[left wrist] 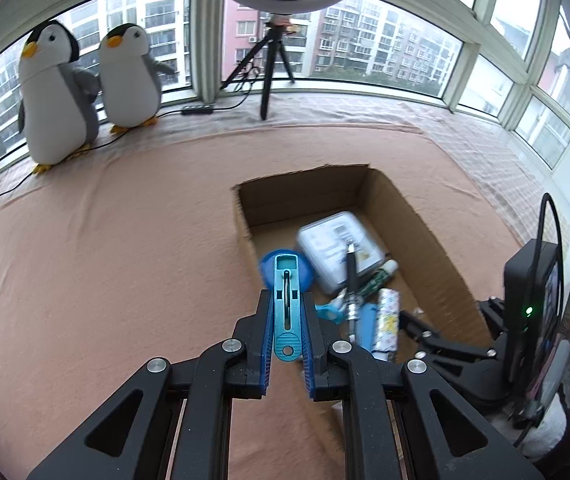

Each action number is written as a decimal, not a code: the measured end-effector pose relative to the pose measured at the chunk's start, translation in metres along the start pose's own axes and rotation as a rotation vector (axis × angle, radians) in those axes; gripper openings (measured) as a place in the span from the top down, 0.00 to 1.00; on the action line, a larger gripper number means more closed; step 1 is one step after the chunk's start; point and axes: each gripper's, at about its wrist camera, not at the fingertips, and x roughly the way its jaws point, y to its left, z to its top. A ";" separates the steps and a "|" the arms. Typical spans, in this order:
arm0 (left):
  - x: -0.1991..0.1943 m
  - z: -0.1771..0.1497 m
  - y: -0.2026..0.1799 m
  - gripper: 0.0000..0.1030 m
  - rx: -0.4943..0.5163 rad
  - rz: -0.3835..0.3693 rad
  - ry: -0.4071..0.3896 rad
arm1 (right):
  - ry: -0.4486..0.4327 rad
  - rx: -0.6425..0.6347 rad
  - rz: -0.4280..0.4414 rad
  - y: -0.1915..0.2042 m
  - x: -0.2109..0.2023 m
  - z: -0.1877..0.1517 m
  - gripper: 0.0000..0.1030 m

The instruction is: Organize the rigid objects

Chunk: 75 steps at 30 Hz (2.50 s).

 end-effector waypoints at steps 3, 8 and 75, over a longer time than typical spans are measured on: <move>0.007 0.005 -0.014 0.87 0.019 -0.015 0.002 | -0.001 0.002 0.001 0.000 0.000 0.000 0.51; 0.020 0.010 -0.030 0.87 0.025 -0.042 0.015 | 0.000 0.001 0.000 0.000 0.000 0.000 0.51; -0.001 -0.004 -0.016 0.25 0.027 -0.041 -0.034 | 0.023 0.002 -0.032 0.001 -0.003 0.005 0.44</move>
